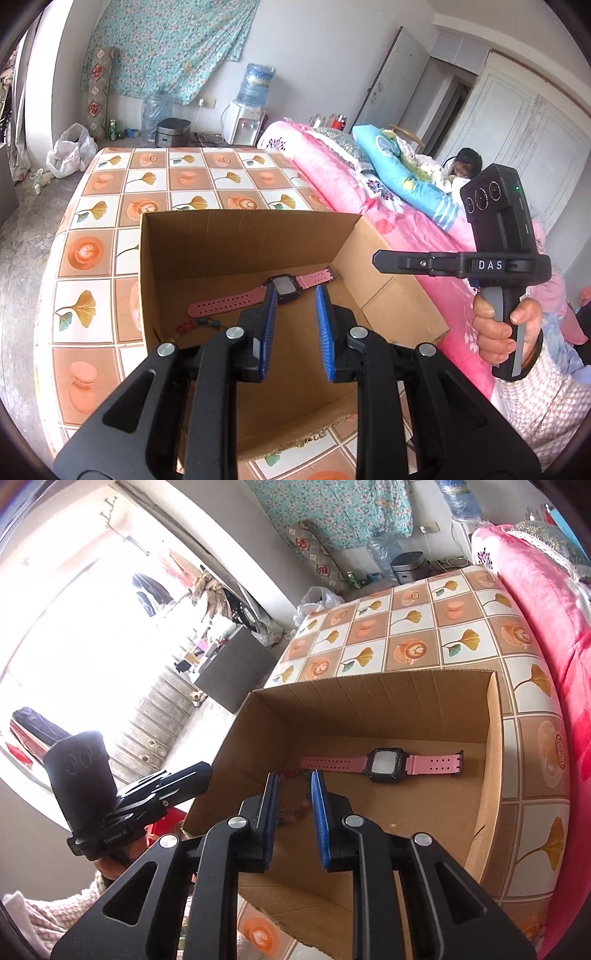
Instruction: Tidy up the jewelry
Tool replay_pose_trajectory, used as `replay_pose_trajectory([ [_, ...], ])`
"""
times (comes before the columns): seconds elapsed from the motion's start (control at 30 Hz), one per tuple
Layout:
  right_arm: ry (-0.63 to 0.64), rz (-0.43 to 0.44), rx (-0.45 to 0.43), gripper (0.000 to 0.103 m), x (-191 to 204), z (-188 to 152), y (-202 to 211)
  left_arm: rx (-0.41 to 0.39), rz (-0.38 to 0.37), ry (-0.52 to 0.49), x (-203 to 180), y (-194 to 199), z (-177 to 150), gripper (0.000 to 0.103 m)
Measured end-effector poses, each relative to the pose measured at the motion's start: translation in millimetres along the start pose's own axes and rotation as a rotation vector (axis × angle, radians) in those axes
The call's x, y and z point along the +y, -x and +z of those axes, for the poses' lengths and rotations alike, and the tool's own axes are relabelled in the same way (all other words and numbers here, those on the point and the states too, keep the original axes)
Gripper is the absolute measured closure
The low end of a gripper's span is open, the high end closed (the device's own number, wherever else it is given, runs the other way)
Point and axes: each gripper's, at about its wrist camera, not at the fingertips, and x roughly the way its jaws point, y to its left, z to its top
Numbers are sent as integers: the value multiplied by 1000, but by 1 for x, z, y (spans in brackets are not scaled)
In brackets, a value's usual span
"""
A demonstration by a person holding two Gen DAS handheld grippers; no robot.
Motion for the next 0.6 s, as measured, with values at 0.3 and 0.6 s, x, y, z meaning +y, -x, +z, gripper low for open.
replay_pose_trajectory([
  [0.3,80,115,-124,84,21,-56,58,-63,-101,-28,-14,52,-66,81],
  [0.6,44,87,-47,84,16,-159,30,122,-6,-44,-26,17,-143,79],
])
